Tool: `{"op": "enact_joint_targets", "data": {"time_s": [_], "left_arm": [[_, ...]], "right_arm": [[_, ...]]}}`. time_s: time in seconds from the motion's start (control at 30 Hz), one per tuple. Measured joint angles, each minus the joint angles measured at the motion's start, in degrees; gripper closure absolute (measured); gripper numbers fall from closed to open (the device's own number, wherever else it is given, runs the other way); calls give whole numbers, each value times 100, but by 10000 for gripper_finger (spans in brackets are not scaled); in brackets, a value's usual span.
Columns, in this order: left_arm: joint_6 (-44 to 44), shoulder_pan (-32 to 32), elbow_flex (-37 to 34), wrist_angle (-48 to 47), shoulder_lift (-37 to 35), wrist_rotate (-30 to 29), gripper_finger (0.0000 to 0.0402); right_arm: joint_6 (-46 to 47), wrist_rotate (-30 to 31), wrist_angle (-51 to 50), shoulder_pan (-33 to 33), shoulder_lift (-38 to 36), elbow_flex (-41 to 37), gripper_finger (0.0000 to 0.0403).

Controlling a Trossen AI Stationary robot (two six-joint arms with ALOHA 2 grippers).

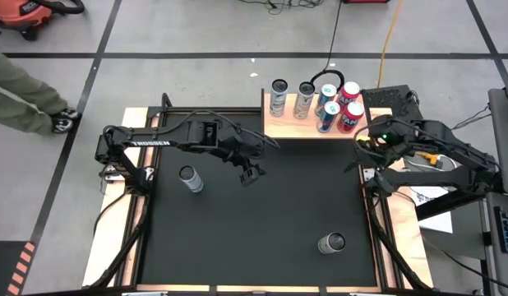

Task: Place canned beverage on shelf
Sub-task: Put the white yellow soda can on the shelf aligned with the white yellow soda can

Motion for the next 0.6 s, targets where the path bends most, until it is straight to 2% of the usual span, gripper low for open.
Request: {"op": "enact_joint_targets", "data": {"time_s": [0.23,0.37,0.6], "left_arm": [[-7,2,0,25,0,0,79],[-8,0,0,32,0,0,79],[-5,0,0,28,0,0,79]], "right_arm": [[1,-174,562,605,112,-130,126],[470,-170,889,1031,179,-130,126],[1314,-168,2093,1931,470,-130,126]]}}
